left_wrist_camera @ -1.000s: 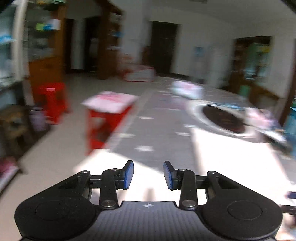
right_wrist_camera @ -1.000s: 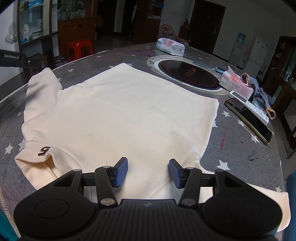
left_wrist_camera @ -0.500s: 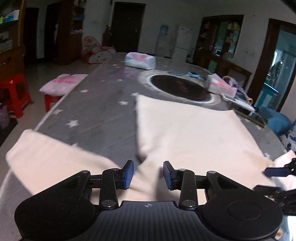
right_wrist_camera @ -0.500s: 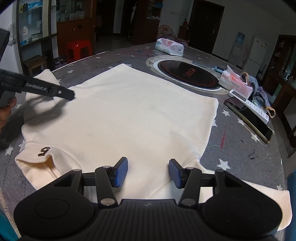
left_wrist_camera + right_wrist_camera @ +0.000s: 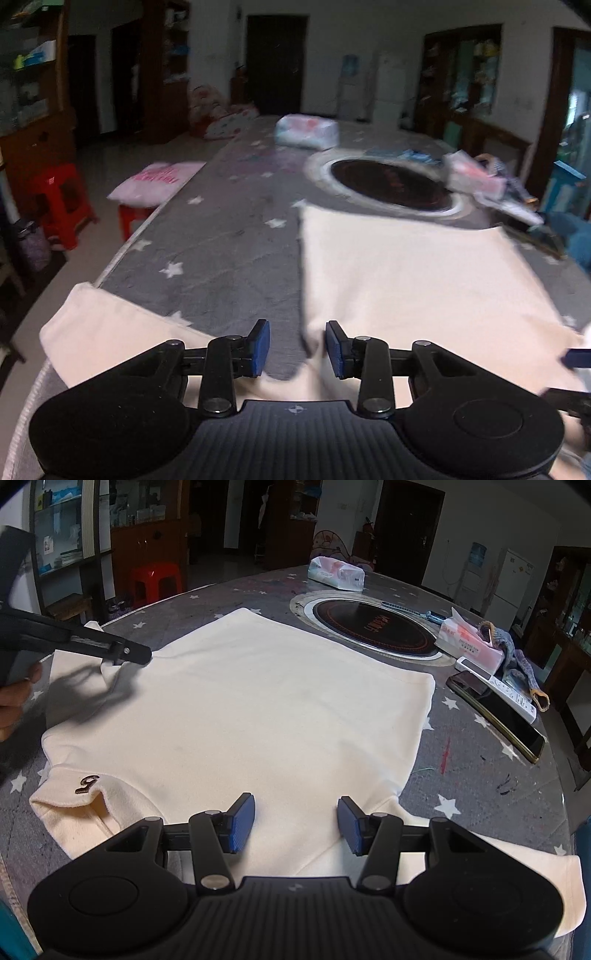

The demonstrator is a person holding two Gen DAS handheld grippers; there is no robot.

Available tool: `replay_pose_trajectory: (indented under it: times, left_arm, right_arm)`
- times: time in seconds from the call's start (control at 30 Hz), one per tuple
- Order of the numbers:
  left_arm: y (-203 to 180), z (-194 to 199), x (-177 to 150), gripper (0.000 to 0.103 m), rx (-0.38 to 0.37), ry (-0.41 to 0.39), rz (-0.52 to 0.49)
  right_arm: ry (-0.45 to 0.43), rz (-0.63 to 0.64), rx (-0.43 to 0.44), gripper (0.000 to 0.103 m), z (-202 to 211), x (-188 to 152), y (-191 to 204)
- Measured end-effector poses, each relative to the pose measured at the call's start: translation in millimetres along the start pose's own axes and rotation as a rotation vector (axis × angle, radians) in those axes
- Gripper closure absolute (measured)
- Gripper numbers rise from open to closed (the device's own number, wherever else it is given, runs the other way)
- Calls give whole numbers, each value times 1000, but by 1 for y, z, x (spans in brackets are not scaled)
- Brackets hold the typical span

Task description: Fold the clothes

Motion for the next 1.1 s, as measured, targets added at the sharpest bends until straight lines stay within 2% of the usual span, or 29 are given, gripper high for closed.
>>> replay_pose_trajectory:
  times: [0.2, 0.43, 0.67, 0.9, 1.1]
  left_arm:
    - [2, 10, -7, 64, 5, -11, -45]
    - [-21, 47, -17, 63, -107, -23, -114]
    - [-54, 64, -57, 62, -200, 16, -263]
    - [-64, 70, -84, 62, -208, 9, -379]
    - [-64, 75, -75, 56, -204, -15, -370]
  right_arm:
    - [-7, 7, -3, 50, 3, 1, 0]
    - [-33, 44, 31, 50, 20, -1, 16]
    - [-58, 84, 46, 50, 38, -5, 35]
    - [-41, 71, 65, 53, 46, -20, 39]
    - [-52, -22, 44, 54, 55, -31, 16]
Point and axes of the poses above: each gripper's, at about its wrist camera, not at the fingertips, and z roughly against the way its jaws point, y to its left, x to its top, the point moved 1 cm from there along -z, roughly the way its jaws point, and after that the axes turned 15 degrees about z, right-handed, at the moved point
